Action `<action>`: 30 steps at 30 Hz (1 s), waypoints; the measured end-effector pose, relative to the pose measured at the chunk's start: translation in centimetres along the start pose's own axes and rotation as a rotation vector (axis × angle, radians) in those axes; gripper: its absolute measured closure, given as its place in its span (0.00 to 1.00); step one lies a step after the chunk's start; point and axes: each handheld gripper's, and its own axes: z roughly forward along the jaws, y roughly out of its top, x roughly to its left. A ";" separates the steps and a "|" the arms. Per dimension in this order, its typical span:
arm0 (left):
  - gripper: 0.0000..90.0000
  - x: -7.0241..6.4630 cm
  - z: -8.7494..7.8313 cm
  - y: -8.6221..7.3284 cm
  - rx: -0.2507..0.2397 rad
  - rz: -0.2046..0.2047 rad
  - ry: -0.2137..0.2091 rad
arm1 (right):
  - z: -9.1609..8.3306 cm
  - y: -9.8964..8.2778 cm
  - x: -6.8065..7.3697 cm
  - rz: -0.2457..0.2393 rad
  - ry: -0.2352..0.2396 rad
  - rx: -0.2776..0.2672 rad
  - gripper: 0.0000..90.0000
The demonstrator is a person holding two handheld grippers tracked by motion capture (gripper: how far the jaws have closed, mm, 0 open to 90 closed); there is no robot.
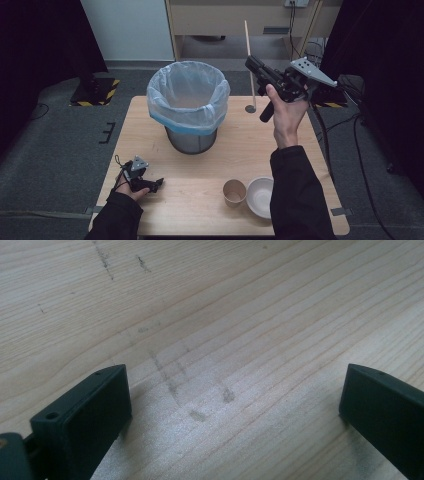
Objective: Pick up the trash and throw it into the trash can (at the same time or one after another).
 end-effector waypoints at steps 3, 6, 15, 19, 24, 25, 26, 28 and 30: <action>0.00 0.0 0.0 0.0 0.000 0.000 -0.001 | 1.2 -0.3 0.1 0.000 -0.003 0.007 0.96; 0.00 0.0 0.0 0.0 0.000 0.001 -0.002 | 2.2 -0.4 0.2 -0.002 -0.001 0.010 0.95; 0.00 0.0 0.1 0.1 0.000 0.003 -0.004 | 5.4 -0.6 0.8 -0.001 0.015 0.014 0.95; 0.00 0.0 0.1 0.1 -0.001 0.004 -0.005 | 6.7 -0.8 1.2 0.004 0.026 0.010 0.95; 0.00 0.0 0.1 0.1 -0.001 0.004 -0.005 | 8.1 -1.3 1.7 0.020 0.050 0.008 0.95; 0.00 0.0 0.1 0.1 -0.002 0.004 -0.004 | 8.3 -1.5 1.8 0.016 0.045 0.012 0.95; 0.00 0.0 0.1 0.1 -0.001 0.004 -0.004 | 8.6 -1.6 1.8 0.010 0.041 0.018 0.95; 0.00 0.0 0.1 0.1 -0.002 0.004 -0.005 | 8.8 -1.8 1.8 0.013 0.041 0.017 0.96; 0.00 0.0 0.1 0.1 0.001 0.005 -0.004 | 9.4 -2.1 1.9 0.014 0.039 0.019 0.95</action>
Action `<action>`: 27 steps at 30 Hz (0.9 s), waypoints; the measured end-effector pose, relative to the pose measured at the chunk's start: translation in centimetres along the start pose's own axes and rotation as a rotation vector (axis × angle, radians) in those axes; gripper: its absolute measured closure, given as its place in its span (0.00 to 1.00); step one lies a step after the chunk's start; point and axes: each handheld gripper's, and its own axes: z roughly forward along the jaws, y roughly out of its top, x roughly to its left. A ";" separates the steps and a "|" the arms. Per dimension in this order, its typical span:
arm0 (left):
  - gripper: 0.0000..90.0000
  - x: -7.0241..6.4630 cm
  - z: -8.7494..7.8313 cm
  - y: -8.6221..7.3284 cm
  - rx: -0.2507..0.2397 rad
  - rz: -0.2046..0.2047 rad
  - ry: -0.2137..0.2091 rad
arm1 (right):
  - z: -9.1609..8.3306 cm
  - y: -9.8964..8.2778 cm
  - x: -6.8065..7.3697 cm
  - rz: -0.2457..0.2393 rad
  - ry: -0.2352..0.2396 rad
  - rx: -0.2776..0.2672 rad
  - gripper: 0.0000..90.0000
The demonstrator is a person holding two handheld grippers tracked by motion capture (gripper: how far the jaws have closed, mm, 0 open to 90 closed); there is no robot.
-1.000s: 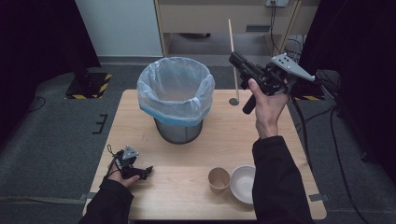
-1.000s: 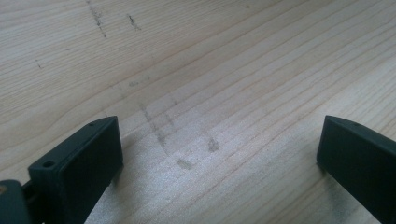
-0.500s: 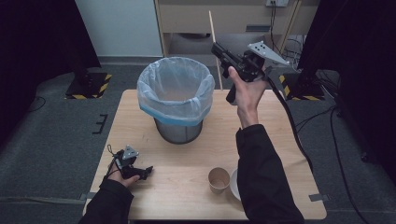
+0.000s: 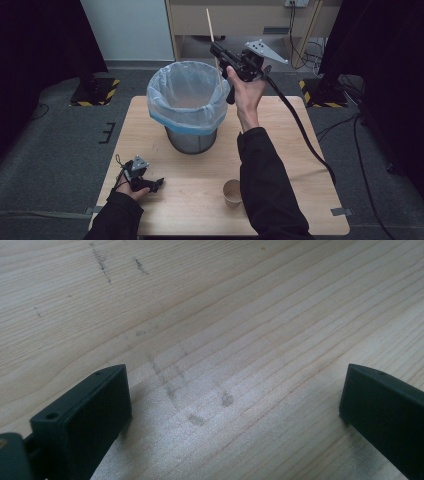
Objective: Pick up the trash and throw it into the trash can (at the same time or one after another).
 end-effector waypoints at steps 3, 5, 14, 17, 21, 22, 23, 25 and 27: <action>0.00 0.0 0.0 0.0 -0.001 0.000 -0.002 | 0.9 -0.6 0.4 -0.007 0.001 0.001 0.95; 0.00 0.0 0.0 0.0 -0.001 0.000 -0.002 | 1.3 -0.9 0.6 -0.008 0.003 0.000 0.95; 0.00 0.0 0.0 0.0 -0.002 0.001 -0.002 | 3.2 -2.5 0.5 -0.012 -0.019 -0.015 0.95; 0.00 0.0 0.0 0.0 -0.001 0.001 -0.003 | 3.9 -3.2 0.4 -0.021 -0.018 -0.001 0.92; 0.00 0.0 0.0 0.0 -0.002 0.001 -0.003 | 4.1 -3.5 0.2 -0.054 -0.012 0.038 0.81; 0.00 0.0 0.0 0.0 -0.002 0.001 -0.003 | 3.9 -3.4 0.2 -0.058 -0.010 0.044 0.80; 0.00 0.0 0.0 0.0 -0.002 0.001 -0.004 | 3.9 -3.4 0.2 -0.058 -0.010 0.044 0.80; 0.00 0.0 0.0 0.0 -0.002 0.002 -0.004 | 2.9 -2.8 0.0 -0.020 -0.005 0.019 0.74; 0.00 0.0 0.0 0.0 -0.001 0.002 -0.004 | 1.8 -2.3 -0.3 0.005 -0.013 0.013 0.71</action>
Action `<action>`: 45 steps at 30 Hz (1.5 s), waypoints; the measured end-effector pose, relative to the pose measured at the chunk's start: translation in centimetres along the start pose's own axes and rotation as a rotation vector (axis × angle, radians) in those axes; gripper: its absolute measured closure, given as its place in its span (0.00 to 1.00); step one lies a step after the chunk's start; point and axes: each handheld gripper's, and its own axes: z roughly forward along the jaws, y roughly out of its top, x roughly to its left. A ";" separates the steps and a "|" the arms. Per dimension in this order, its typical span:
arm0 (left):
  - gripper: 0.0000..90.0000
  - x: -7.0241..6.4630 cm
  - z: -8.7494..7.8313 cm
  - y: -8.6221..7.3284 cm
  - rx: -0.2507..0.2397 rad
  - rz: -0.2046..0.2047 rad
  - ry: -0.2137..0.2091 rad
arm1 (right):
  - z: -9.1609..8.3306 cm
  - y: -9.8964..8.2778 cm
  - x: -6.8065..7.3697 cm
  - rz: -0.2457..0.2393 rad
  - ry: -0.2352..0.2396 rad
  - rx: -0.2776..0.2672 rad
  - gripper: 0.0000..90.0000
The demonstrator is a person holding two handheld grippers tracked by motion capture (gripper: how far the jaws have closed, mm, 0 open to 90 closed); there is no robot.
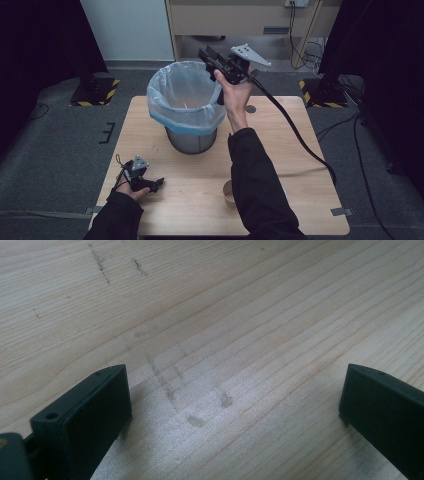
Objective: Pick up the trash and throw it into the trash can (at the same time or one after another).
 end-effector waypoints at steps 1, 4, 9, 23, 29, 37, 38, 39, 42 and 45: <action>0.00 0.0 0.0 0.0 0.000 0.000 0.000 | -0.6 0.2 -0.2 0.001 -0.003 -0.003 0.68; 0.00 0.0 0.0 0.0 0.000 0.000 0.001 | -2.8 0.8 -0.6 -0.001 -0.001 0.017 0.61; 0.00 0.0 0.0 0.0 -0.001 0.000 0.002 | -6.4 0.9 -0.9 -0.010 0.008 0.049 0.57; 0.00 0.0 0.0 0.0 0.002 0.000 0.005 | -20.9 -4.3 -3.7 -0.027 -0.077 0.172 0.44; 0.00 -0.1 0.0 0.0 0.001 -0.001 0.006 | -24.8 -8.6 -5.6 -0.005 -0.147 0.280 0.45; 0.00 -0.1 0.0 0.0 0.002 -0.001 0.006 | -27.0 -13.7 -7.2 -0.009 -0.184 0.516 0.43; 0.00 -0.1 0.0 0.0 0.001 -0.002 0.006 | -27.2 -14.3 -7.3 -0.010 -0.185 0.547 0.43; 0.00 -0.1 0.0 0.0 0.002 -0.002 0.006 | -27.6 -15.3 -7.5 -0.016 -0.196 0.598 0.44; 0.00 -0.1 0.0 0.0 0.001 -0.002 0.004 | -28.0 -16.4 -7.9 -0.013 -0.193 0.660 0.45; 0.00 -0.1 0.0 0.0 0.001 -0.002 0.004 | -28.1 -17.0 -8.1 -0.013 -0.191 0.707 0.47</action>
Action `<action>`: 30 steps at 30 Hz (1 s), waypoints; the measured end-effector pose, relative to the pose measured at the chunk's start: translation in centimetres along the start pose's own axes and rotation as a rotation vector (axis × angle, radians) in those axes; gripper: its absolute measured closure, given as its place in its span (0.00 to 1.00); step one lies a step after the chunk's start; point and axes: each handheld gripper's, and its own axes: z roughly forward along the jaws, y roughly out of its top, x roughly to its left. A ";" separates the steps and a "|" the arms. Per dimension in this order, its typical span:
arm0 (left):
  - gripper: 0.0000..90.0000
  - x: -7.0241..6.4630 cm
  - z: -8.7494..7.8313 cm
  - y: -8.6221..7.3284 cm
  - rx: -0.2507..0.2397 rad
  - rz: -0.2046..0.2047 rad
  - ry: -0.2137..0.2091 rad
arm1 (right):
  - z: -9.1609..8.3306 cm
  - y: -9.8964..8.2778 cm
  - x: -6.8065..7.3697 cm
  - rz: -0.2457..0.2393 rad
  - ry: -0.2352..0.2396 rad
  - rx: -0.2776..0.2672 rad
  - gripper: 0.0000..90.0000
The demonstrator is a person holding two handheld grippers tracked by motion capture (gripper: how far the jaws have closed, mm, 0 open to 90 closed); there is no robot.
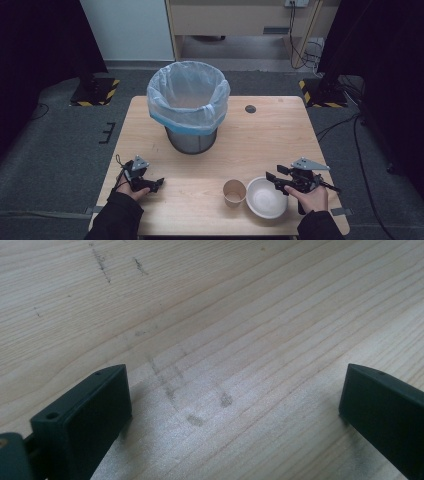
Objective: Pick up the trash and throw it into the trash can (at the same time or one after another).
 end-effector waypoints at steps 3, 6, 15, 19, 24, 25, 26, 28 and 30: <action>0.00 0.0 0.0 0.0 0.000 0.001 0.000 | 0.6 -0.8 -0.4 -0.011 0.005 0.101 0.51; 0.00 0.0 0.0 0.0 0.000 0.000 -0.001 | 0.7 -1.2 -0.8 -0.010 0.022 0.152 0.54; 0.00 0.0 0.0 0.0 0.000 0.001 -0.001 | 0.4 -1.7 -2.0 0.038 0.019 0.235 0.65; 0.00 0.0 0.0 0.0 0.000 0.001 -0.001 | 0.5 -2.1 -2.4 0.052 0.022 0.270 0.69; 0.00 0.0 0.0 0.0 0.000 0.001 -0.001 | 0.3 -2.2 -2.9 0.081 0.030 0.291 0.76; 0.00 0.0 0.0 0.0 0.000 0.001 -0.001 | 0.3 -2.3 -2.9 0.084 0.032 0.296 0.76; 0.00 0.0 0.0 0.0 0.000 0.001 -0.001 | 0.4 -2.3 -3.0 0.086 0.034 0.303 0.77; 0.00 0.0 0.0 0.0 0.000 0.001 -0.001 | 0.5 -2.4 -3.0 0.082 0.040 0.319 0.78; 0.00 0.0 0.0 0.0 0.000 0.001 -0.001 | 0.6 -2.4 -3.0 0.082 0.045 0.326 0.82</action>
